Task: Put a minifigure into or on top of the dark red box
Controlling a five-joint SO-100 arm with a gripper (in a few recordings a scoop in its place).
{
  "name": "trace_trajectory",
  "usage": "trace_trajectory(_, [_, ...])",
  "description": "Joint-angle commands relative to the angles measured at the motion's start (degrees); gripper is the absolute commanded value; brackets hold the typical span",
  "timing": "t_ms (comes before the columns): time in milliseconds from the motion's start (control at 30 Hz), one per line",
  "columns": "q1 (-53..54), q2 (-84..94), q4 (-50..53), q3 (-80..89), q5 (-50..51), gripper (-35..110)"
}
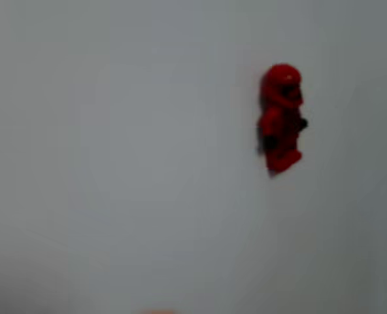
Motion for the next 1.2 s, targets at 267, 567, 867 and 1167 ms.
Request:
trace_trajectory(267, [0.35,-22.06,-0.53,-15.21,0.18,22])
trace_trajectory(567, [0.18,-37.00,-0.35,-23.64,-0.44,23])
trace_trajectory(867, [1.85,-47.90,-0.53,-30.59,2.99,24])
trace_trajectory(1167, [1.58,-59.41,-0.97,-37.44,3.78,21])
